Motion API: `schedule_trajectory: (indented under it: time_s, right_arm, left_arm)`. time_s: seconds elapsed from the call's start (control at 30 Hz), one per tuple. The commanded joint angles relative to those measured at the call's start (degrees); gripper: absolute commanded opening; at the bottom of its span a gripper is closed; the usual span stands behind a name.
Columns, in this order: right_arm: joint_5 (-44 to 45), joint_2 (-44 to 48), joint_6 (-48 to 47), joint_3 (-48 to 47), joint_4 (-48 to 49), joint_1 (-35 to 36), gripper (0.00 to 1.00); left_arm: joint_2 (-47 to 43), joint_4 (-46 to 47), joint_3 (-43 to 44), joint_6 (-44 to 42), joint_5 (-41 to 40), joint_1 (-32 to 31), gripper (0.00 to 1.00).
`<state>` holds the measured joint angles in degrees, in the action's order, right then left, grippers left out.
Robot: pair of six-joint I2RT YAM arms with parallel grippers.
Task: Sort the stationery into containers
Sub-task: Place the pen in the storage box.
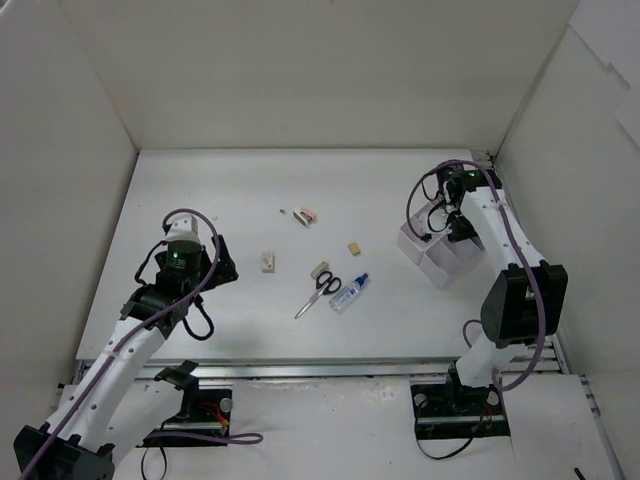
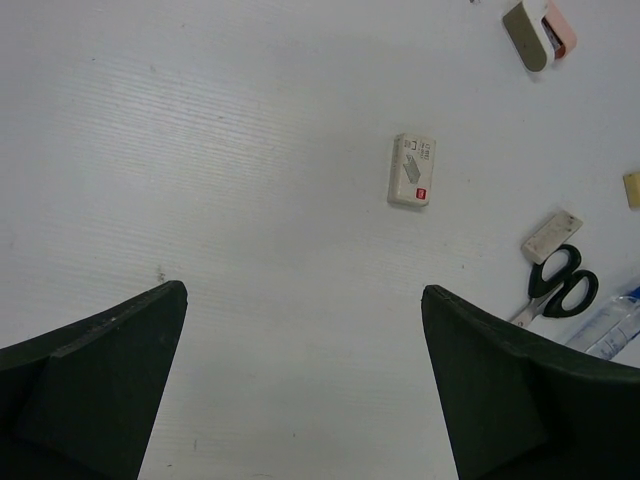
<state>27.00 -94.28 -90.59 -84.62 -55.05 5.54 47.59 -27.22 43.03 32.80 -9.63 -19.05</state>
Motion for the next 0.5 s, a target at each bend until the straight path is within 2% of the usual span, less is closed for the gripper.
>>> schedule_trajectory:
  time_s: [0.0,0.27,0.47]
  right_arm:
    - [0.95,-3.53,-2.49,-2.65,1.08,-0.97,0.00]
    - [1.21,-6.09,-4.07,2.09,6.00,-1.50,0.00]
    - [3.67,-7.32,-4.95,4.46,10.75,-2.20,0.04]
  left_arm:
    - [1.62,1.64,3.29,-0.19,-2.06,0.33,0.99]
    - [2.59,1.91,3.03,-0.28,-2.41,0.33,1.00]
    - [2.24,1.91,2.68,0.07,-2.85,0.33,0.99]
